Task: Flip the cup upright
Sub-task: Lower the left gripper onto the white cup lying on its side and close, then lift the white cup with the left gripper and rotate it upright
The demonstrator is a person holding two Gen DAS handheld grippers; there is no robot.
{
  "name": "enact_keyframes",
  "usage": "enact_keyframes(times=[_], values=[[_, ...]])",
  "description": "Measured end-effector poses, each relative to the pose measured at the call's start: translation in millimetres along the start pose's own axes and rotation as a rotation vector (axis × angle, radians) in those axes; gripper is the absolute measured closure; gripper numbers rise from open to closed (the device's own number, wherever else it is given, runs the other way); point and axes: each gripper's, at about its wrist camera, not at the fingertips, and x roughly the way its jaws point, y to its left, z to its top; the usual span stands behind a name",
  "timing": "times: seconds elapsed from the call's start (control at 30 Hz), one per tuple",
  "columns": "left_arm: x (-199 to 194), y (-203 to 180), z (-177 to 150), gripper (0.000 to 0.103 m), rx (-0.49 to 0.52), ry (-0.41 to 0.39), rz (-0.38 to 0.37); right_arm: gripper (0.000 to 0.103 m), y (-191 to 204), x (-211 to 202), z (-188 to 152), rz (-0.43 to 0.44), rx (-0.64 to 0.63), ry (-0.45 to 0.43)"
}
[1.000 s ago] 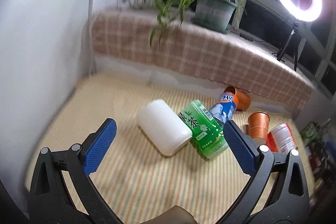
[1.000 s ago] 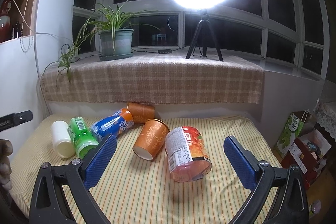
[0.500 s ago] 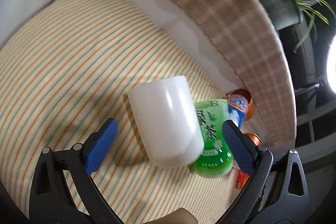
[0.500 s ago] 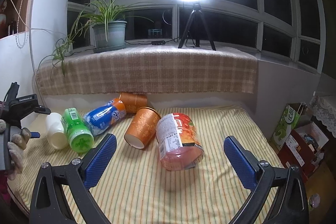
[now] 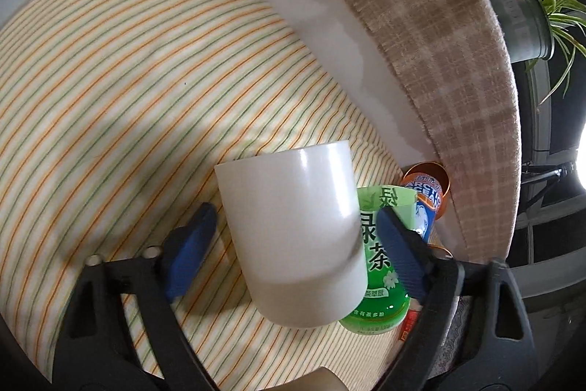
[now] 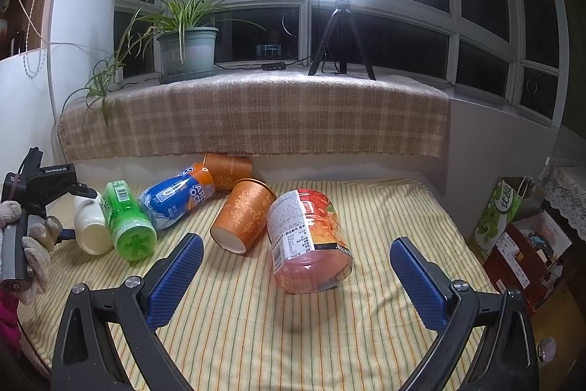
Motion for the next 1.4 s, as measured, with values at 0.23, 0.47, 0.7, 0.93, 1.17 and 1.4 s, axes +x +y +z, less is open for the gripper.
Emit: enact_keyframes(times=[0.23,0.47,0.7,0.93,1.17,1.4], values=[[2,3,1,0.023,0.003,0.013,-0.007,0.000,1,-1,1,-0.005,-0.005,-0.004],[0,2,-1,0.024,0.023,0.006,-0.005,0.000,2,-3,2,-0.001,-0.010,-0.009],[-18,10,-7,0.024,0.046,-0.003,-0.010,0.000,7,-6,3,0.010,-0.020,-0.018],[-38,5,-20,0.024,0.117,-0.025,0.002,0.000,10,-7,3,0.024,-0.021,-0.019],[-55,-20,-51,0.024,0.249,-0.011,-0.003,0.000,10,-9,2,0.028,-0.017,-0.020],[-58,-64,-103,0.024,0.428,0.080,-0.046,0.000,4,-8,-3,0.040,0.004,-0.006]])
